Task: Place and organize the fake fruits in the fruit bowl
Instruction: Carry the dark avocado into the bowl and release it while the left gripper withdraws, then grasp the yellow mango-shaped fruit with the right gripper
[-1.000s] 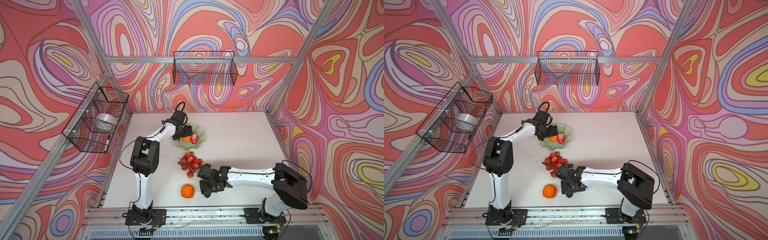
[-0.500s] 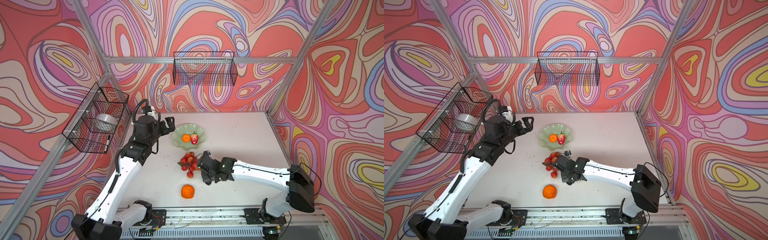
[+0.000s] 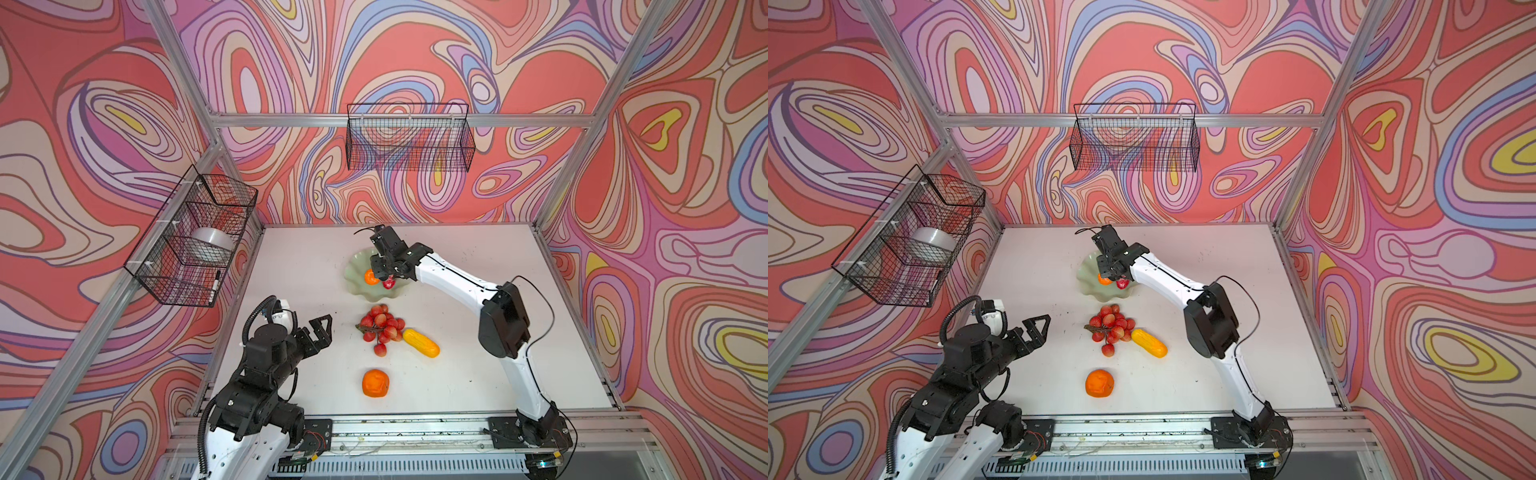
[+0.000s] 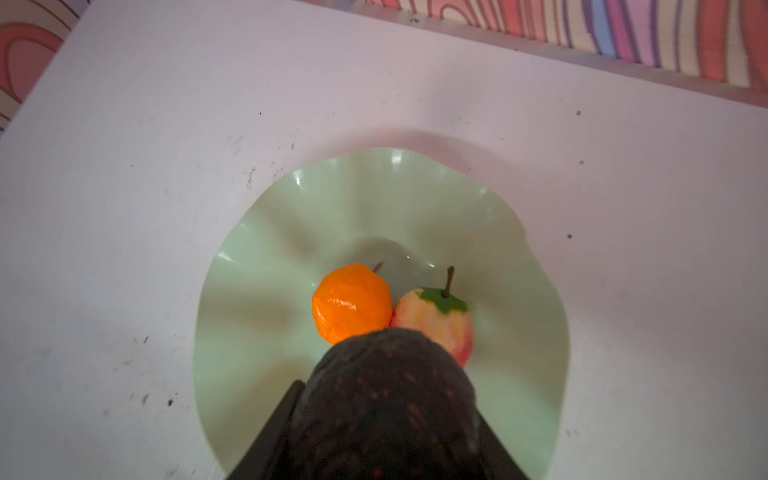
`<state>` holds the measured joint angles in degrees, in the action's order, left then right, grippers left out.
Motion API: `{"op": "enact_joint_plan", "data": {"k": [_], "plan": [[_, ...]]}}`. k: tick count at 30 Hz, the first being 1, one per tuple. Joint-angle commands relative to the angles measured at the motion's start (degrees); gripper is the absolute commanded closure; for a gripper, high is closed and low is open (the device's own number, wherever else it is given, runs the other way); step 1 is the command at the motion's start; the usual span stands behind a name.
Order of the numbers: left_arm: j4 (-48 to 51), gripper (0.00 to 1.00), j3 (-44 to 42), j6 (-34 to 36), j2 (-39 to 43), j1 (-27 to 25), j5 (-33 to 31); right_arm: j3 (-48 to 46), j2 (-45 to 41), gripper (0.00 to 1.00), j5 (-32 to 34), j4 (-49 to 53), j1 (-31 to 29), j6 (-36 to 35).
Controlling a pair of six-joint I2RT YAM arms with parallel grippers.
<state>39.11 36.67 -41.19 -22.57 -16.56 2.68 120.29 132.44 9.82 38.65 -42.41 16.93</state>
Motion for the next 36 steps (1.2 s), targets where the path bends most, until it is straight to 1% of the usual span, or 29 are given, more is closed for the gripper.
{"op": "enact_joint_plan", "data": {"k": [1,4,6,10,12,18,21,23,25,30,33,36], "plan": [[5.97,0.0,-1.34,-3.09,0.07,0.01,3.92,4.3,4.19,0.69,-2.23,2.7,-0.01,-3.69],[5.64,0.01,-2.17,-3.79,0.07,-0.02,5.15,4.24,5.87,0.68,-2.94,2.28,0.04,-3.4],[4.99,0.01,-2.76,-4.02,-0.01,-0.03,5.93,3.94,6.45,0.65,-3.14,2.47,-0.03,-3.04],[3.72,0.01,-3.94,-4.47,-1.59,-0.01,8.63,3.11,6.39,0.42,-3.83,2.48,-0.03,-2.97],[3.51,0.02,-4.36,-4.51,-2.64,-0.04,10.01,2.81,5.18,0.35,-3.69,2.07,0.01,-3.04],[3.01,0.03,-5.38,-4.16,-3.55,-0.08,11.67,2.94,-0.77,0.22,-2.22,2.02,-0.03,-3.57],[2.49,0.03,-5.46,-4.03,-3.62,-0.11,12.25,-0.07,-5.84,0.19,-1.69,2.45,0.01,-3.66],[2.45,0.02,-5.45,-3.99,-3.99,-0.14,12.6,-5.62,-10.93,0.17,-1.78,1.84,0.16,-3.4],[2.3,0.03,-5.49,-3.82,-4.41,-0.14,12.77,-14.04,-17.46,0.15,-1.88,0.92,0.25,-3.92],[2.18,0.03,-5.56,-3.47,-5.41,-0.12,12.51,-38.75,-35.97,0.13,-3.72,0.97,0.14,-4.39],[1.85,0.03,-5.38,-3.11,-6.49,-0.14,12.11,-49.07,-41.72,0.11,-5.49,1.46,0.08,-3.49],[1.5,0.03,-5.42,-3.36,-7.47,-0.14,12.1,-56.07,-45.23,0.08,-6.32,-1.06,-0.91,-2.73]]}}
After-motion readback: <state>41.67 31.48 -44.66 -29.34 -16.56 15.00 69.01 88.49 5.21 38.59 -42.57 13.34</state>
